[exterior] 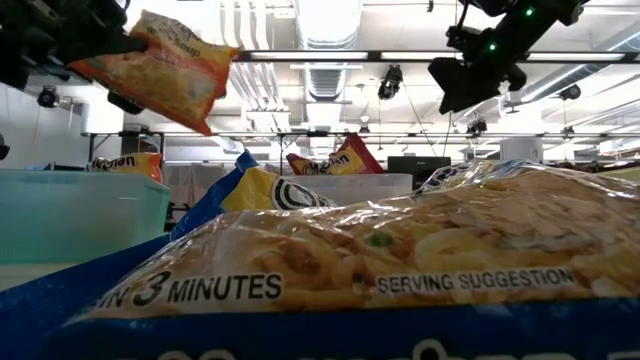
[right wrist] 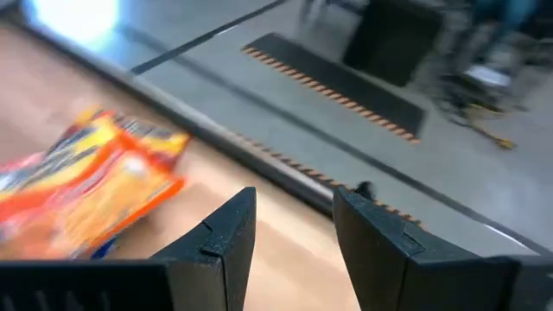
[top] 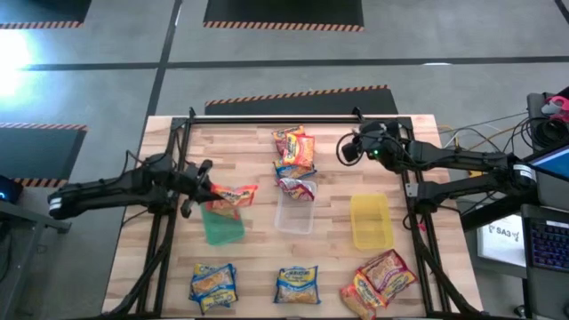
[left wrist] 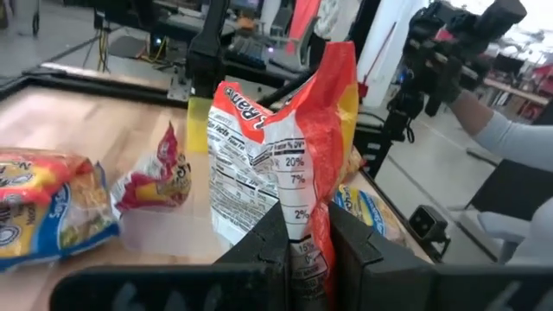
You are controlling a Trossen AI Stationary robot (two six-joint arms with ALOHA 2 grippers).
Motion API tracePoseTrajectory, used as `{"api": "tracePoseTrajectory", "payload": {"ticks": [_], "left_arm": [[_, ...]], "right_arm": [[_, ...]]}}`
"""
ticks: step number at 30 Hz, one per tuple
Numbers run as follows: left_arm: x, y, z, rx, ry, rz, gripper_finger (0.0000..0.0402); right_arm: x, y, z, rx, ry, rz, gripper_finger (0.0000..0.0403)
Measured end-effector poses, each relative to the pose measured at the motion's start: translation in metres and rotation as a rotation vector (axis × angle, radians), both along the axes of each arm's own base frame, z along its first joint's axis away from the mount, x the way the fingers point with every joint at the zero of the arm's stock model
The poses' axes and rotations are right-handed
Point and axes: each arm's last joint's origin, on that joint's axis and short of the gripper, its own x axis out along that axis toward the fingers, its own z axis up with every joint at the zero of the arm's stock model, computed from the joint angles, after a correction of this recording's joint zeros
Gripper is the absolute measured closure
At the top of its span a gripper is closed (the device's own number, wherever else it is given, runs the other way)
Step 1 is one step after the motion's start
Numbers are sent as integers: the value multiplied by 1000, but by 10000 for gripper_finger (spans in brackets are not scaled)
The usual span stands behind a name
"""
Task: Sort Maruchan noodles
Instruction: Put the orange noodle pack into the green bin
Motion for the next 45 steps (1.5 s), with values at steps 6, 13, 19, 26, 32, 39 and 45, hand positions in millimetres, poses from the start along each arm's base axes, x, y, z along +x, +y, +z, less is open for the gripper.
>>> {"api": "tracePoseTrajectory", "payload": {"ticks": [6, 13, 19, 26, 32, 39, 45], "left_arm": [[-2, 0, 16, -17, 30, 20, 380], [-3, 2, 22, -92, 87, 115, 380], [-12, 0, 13, -138, 178, 128, 380], [-28, -7, 15, -143, 99, 75, 380], [-35, -8, 2, -195, 72, 107, 380], [-38, -8, -10, -217, 53, 132, 380], [-34, -7, -22, -260, 117, 138, 380]], "right_arm": [[-4, -2, 2, -83, -19, -156, 257], [-4, -2, 2, -132, 130, -89, 257], [-3, -2, 3, -183, 278, -22, 257], [-3, -2, 3, -207, 351, 11, 257], [-3, -2, 3, -204, 340, 7, 257], [-3, -2, 3, -205, 341, 7, 257], [-3, -2, 3, -205, 341, 7, 257]]}}
